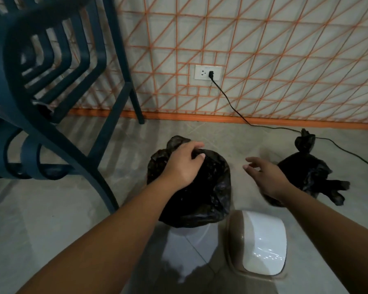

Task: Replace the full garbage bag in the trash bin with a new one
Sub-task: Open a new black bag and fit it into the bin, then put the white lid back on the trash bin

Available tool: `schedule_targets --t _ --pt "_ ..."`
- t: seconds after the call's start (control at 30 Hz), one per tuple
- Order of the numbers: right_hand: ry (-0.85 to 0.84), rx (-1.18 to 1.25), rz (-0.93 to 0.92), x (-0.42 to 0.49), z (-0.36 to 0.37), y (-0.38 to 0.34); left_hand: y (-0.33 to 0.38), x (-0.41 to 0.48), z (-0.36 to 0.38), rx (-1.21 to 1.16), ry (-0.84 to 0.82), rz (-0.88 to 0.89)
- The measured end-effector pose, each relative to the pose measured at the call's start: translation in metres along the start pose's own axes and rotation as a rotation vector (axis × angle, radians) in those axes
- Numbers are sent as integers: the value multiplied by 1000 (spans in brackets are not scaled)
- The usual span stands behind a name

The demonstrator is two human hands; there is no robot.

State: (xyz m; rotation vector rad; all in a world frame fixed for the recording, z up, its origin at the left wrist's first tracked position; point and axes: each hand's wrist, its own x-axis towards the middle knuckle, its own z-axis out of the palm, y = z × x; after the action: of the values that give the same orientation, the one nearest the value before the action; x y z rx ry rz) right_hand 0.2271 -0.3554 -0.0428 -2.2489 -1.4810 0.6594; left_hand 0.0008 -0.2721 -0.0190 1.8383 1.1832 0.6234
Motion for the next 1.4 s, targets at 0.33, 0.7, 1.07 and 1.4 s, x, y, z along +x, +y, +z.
schedule_targets --t 0.33,0.7,1.07,1.4 --pt "-6 111 251 -49 -24 100 49 -18 164 -323 -405 -290" --pt "-82 271 463 -94 46 207 -35 -47 238 76 -606 -435" --pt "-162 348 529 -105 90 228 -52 -64 261 -75 -546 -688" --pt "-92 361 444 -98 20 181 -3 -57 235 -215 -422 -623"
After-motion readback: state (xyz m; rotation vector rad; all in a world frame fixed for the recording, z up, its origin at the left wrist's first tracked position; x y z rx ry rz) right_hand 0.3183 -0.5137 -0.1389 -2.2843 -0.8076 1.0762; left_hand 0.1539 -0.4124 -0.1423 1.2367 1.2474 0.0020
